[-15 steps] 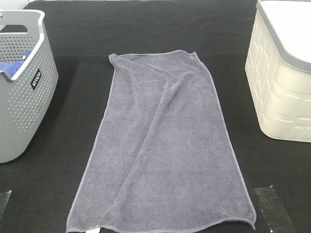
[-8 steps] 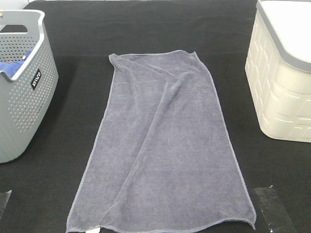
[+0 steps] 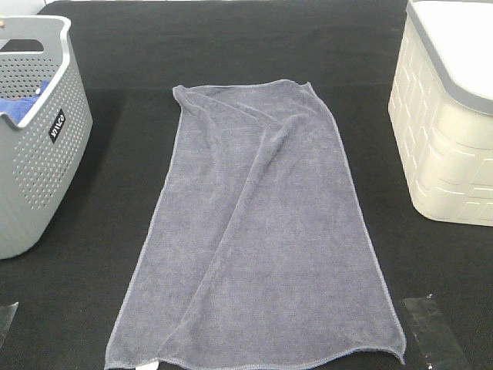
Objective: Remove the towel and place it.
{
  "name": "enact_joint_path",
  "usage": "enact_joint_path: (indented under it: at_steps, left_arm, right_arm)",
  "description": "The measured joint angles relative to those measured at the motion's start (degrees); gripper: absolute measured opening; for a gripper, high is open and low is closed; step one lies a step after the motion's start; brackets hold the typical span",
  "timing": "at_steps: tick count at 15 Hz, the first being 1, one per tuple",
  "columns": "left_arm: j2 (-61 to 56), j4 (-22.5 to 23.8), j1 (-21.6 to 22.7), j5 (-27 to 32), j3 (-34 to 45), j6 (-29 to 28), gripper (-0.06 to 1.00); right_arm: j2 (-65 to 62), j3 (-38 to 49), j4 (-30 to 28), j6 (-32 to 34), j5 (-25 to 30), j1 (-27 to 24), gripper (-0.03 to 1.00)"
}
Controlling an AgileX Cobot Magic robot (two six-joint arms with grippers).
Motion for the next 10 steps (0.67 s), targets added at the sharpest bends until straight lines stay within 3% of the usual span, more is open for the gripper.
enact_joint_path:
  at_steps: [10]
  left_arm:
    - [0.0,0.0,0.0,0.0,0.0,0.0,0.82]
  right_arm:
    - [0.0,0.0,0.2,0.0,0.0,0.0,0.73]
